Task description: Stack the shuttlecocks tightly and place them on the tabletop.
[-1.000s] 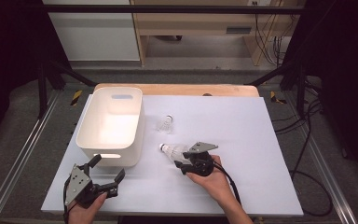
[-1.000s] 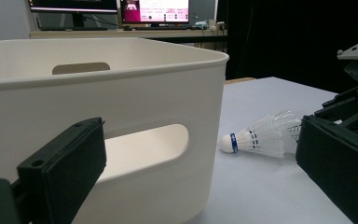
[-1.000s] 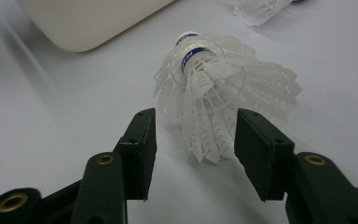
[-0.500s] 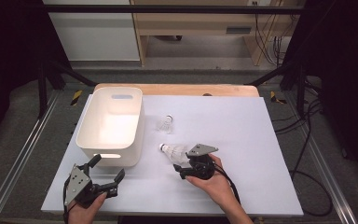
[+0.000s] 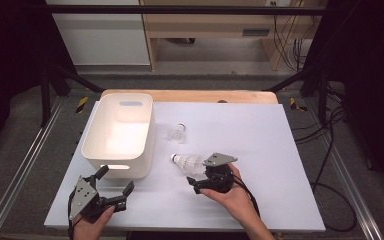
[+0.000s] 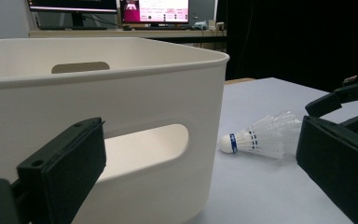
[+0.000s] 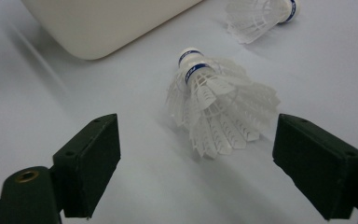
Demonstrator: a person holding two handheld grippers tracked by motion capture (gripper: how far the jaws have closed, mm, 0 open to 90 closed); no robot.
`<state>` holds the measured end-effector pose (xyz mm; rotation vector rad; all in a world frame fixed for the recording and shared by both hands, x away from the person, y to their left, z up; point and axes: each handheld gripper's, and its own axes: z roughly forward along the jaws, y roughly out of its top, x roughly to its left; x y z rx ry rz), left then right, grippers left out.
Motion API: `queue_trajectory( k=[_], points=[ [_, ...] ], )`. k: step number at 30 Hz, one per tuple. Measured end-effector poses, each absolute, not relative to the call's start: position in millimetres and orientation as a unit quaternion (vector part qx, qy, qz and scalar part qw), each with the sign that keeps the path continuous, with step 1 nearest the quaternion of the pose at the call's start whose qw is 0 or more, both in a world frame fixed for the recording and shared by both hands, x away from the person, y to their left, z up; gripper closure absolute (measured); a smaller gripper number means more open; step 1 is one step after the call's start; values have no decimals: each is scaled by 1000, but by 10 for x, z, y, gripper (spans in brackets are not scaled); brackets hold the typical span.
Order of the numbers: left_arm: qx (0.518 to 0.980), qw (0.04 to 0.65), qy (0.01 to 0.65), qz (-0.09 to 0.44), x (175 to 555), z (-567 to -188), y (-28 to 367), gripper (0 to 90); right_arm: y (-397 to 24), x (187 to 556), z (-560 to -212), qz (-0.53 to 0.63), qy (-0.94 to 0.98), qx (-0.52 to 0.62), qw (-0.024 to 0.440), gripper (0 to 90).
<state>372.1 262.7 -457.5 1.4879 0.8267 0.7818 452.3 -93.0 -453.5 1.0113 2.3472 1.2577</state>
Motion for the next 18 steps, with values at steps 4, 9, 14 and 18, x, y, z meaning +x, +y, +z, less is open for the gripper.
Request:
queue_trajectory(
  k=[4, 9, 14, 18],
  points=[
    [640, 592, 355, 337, 3719, -4574, 2628, 15, -916, 4577, -4449, 442, 812, 352, 149, 115],
    [640, 593, 355, 336, 3720, -4574, 2625, 15, -845, 4699, -4296, 446, 810, 347, 158, 88],
    [639, 593, 355, 337, 3720, -4573, 2628, 15, -786, 4896, -4149, 453, 802, 348, 174, 78],
    [639, 593, 355, 337, 3719, -4572, 2631, 15, -754, 5029, -4040, 460, 792, 355, 187, 67]
  ],
)
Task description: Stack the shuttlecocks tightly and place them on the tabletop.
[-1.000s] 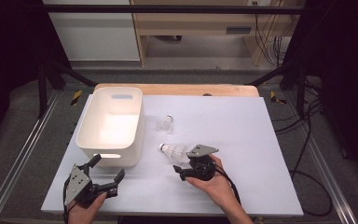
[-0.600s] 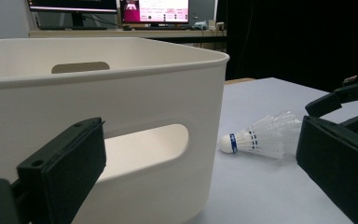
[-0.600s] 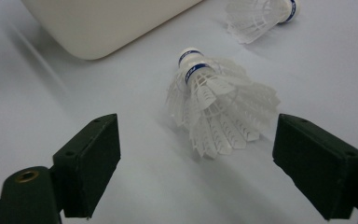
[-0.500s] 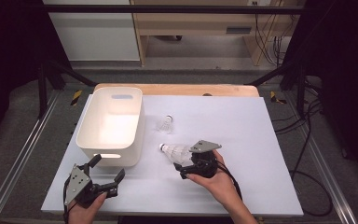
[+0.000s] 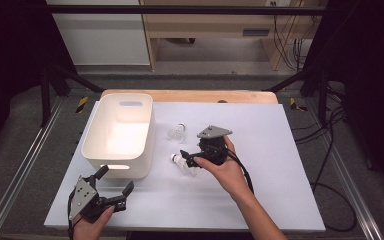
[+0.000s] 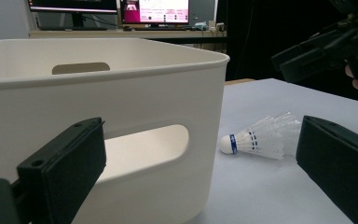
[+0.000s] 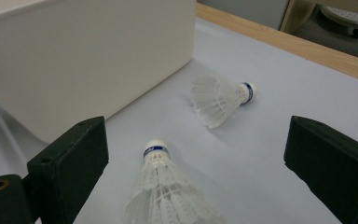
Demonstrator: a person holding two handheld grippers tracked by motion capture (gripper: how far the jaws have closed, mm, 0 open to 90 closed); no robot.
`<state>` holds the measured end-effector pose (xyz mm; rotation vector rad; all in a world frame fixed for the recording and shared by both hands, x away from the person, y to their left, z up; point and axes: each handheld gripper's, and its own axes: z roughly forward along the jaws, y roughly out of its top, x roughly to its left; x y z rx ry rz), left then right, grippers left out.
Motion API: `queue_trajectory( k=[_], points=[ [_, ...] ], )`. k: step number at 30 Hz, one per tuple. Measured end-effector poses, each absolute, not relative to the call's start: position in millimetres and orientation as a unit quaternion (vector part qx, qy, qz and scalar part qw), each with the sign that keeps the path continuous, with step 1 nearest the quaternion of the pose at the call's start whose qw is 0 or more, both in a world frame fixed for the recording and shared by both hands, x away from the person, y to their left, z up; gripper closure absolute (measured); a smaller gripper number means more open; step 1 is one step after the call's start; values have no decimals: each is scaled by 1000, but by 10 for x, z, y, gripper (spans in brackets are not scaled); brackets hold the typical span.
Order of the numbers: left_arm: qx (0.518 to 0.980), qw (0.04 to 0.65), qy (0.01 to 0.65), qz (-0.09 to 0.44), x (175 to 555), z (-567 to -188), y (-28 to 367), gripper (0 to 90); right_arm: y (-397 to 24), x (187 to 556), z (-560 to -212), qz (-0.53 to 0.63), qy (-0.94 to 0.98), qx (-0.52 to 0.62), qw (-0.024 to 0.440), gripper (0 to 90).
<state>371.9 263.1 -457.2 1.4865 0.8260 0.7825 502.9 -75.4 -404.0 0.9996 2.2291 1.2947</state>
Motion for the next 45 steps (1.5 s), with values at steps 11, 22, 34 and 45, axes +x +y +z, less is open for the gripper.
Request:
queue_trajectory(
  k=[11, 22, 34, 45],
  points=[
    [639, 594, 355, 336, 3720, -4573, 2628, 15, -648, 5308, -3948, 448, 789, 370, 198, 61],
    [639, 594, 355, 335, 3723, -4574, 2628, 14, -532, 5513, -3920, 450, 782, 380, 203, 63],
    [637, 596, 358, 334, 3732, -4574, 2643, 14, -435, 5710, -4042, 451, 777, 386, 208, 72],
    [633, 598, 360, 334, 3733, -4573, 2663, 14, -399, 5836, -4208, 420, 789, 398, 208, 71]
  ],
)
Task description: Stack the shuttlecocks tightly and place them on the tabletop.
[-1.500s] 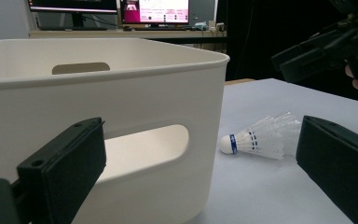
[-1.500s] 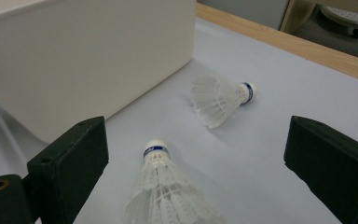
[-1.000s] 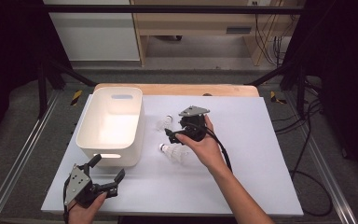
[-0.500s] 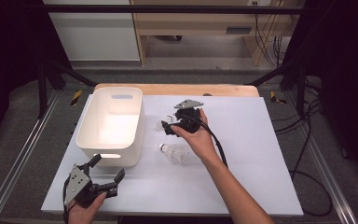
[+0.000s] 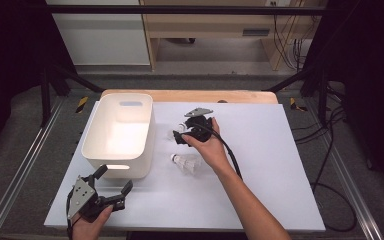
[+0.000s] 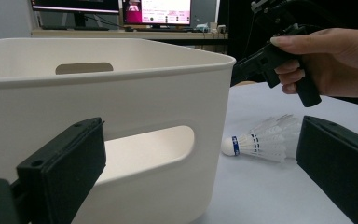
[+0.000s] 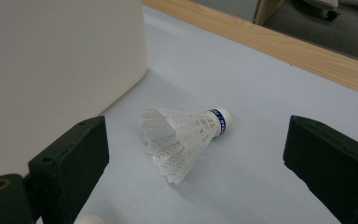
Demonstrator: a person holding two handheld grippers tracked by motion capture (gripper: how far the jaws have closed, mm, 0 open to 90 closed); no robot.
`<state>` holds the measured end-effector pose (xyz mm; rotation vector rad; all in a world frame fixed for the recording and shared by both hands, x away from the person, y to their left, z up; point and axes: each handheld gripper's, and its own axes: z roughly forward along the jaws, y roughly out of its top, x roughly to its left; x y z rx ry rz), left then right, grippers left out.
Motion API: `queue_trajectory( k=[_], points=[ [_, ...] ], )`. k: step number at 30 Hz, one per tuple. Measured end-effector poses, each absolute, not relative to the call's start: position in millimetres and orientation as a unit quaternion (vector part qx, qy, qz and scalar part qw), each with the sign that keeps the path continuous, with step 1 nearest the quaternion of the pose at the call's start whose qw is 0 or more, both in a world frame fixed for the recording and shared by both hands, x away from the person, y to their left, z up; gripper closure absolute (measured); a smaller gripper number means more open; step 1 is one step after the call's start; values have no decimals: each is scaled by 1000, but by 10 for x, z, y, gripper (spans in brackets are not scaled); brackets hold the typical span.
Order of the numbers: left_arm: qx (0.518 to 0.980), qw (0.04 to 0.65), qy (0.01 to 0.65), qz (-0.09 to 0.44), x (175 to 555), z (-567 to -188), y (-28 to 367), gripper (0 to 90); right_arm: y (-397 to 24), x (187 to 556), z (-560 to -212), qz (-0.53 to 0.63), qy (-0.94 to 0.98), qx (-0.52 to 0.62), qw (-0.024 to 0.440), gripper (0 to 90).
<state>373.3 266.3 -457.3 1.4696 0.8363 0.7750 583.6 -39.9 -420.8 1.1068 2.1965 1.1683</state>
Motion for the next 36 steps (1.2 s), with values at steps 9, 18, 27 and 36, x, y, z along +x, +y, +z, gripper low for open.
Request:
queue_trajectory(
  k=[9, 18, 27, 36],
  points=[
    [633, 599, 360, 332, 3729, -4572, 2649, 14, -333, 5870, -4297, 399, 801, 396, 206, 85],
    [633, 600, 359, 332, 3730, -4572, 2651, 14, -269, 5929, -4285, 390, 809, 387, 207, 89],
    [636, 598, 356, 333, 3730, -4569, 2642, 14, -254, 5995, -4351, 373, 812, 393, 214, 82],
    [636, 599, 356, 332, 3732, -4568, 2640, 14, -199, 6010, -4372, 366, 822, 381, 212, 110]
  ],
)
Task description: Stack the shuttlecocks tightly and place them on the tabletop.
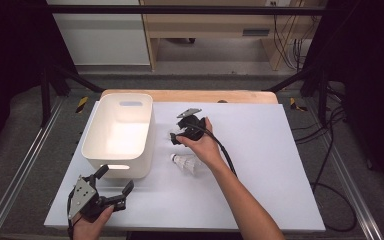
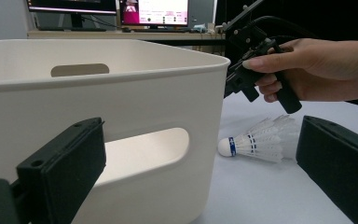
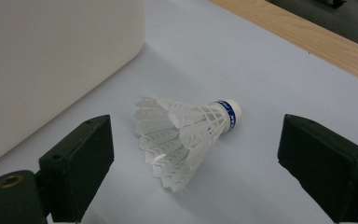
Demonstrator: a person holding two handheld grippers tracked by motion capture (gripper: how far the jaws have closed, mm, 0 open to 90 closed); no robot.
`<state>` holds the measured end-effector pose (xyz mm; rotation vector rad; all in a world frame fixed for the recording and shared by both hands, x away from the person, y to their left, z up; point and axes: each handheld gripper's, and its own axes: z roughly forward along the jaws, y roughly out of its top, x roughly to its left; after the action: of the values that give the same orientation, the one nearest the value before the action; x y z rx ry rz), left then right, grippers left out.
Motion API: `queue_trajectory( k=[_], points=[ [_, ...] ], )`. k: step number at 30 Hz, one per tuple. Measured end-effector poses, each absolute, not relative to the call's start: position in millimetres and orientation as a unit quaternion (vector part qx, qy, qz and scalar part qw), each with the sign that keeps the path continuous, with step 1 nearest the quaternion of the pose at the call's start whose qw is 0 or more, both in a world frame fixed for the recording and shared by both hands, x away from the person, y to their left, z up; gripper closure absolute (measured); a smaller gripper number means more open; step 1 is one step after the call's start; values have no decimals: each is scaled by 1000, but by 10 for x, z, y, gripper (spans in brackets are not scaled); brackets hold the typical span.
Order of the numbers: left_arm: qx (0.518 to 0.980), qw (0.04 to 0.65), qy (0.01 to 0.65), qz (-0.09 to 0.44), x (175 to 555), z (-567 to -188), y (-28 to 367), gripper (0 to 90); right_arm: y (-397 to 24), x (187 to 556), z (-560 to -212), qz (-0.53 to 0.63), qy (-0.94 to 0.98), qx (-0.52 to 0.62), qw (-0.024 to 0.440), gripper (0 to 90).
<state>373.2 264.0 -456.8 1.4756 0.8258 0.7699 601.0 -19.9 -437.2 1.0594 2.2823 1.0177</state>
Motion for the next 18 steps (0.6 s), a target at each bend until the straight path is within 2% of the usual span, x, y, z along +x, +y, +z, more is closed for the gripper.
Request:
queue_trajectory(
  k=[3, 14, 18],
  points=[
    [636, 599, 356, 332, 3731, -4569, 2640, 14, -166, 6020, -4375, 363, 825, 378, 213, 129],
    [634, 600, 358, 332, 3735, -4571, 2642, 15, -128, 6076, -4441, 344, 836, 371, 216, 324],
    [635, 599, 358, 332, 3736, -4571, 2639, 16, -116, 6099, -4436, 340, 837, 368, 219, 364]
  ],
)
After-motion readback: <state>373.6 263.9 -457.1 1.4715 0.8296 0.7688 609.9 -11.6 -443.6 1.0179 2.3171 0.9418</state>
